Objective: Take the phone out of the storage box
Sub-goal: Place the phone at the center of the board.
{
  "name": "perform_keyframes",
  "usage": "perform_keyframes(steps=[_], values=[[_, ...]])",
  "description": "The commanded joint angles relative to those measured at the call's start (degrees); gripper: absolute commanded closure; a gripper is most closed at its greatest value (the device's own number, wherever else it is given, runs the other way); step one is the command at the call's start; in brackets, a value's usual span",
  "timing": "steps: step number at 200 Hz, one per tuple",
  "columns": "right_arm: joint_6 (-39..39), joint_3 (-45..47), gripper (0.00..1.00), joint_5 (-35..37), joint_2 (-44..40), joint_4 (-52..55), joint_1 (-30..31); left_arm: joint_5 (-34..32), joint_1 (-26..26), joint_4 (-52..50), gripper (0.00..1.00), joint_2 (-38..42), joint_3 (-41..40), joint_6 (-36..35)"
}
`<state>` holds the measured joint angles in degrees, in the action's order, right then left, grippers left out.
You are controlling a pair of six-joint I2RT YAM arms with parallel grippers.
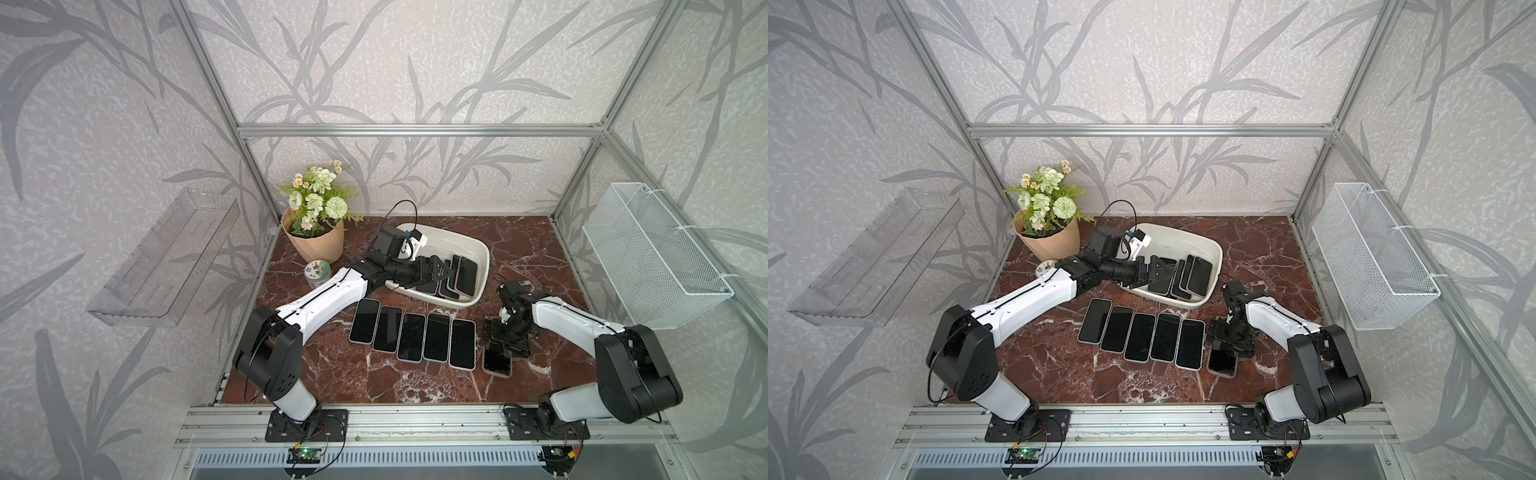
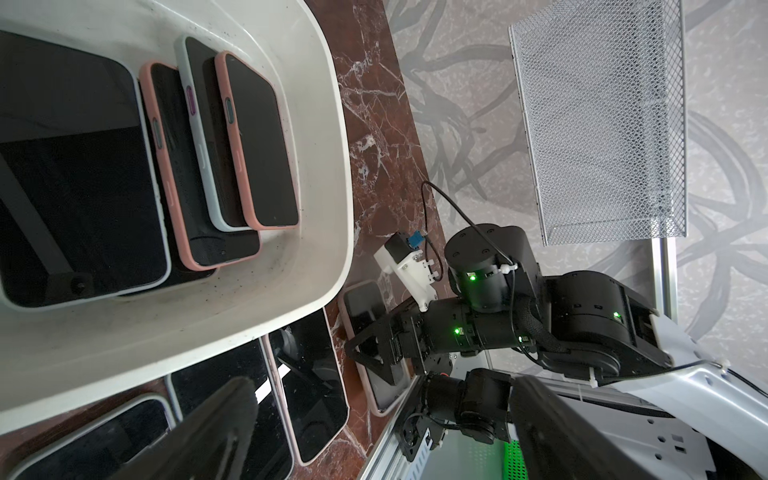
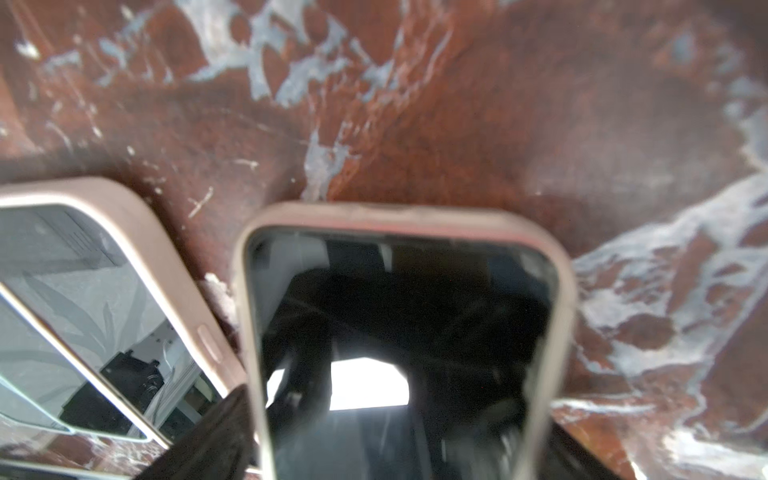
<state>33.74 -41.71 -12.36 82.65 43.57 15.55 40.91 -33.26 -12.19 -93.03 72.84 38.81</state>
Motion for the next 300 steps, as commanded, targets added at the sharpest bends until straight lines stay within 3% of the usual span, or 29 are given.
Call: perform_keyframes(steps=[1, 75, 97, 127, 221, 269, 300], values=[[-1.2, 1.1, 0.01, 2.9, -0.8, -0.2, -0.1, -3.0, 0.3, -4.2, 0.00, -0.6, 2.9, -3.8], [-3.3, -4.7, 0.01, 4.8, -11.8, 8.8, -1.3, -13.6, 3.8, -19.5, 0.00, -5.6, 13.9, -14.4], [-4.5, -7.0, 0.01, 5.5, -15.3, 10.7, -1.8, -21.3, 4.0, -28.0, 0.00, -8.9, 20.1, -20.2], [-4.9, -10.3, 0.01, 5.5, -19.1, 8.6, -2.7, -25.9, 4.3, -36.2, 0.00, -15.4, 29.4, -24.4], [-7.9, -18.4, 0.01, -7.4, -15.1, -1.1, -3.8, -26.3, 5.1, -43.9, 0.01, -34.3, 51.5, -26.4], [-8.1, -15.3, 0.01, -9.3, -15.7, -2.7, -3.9, -28.3, 5.0, -49.7, 0.16, -44.4, 63.5, -27.4], [-8.2, -14.7, 0.01, -9.5, -15.0, -3.2, -4.0, -23.4, 4.9, -48.0, 0.19, -47.7, 64.8, -26.4]])
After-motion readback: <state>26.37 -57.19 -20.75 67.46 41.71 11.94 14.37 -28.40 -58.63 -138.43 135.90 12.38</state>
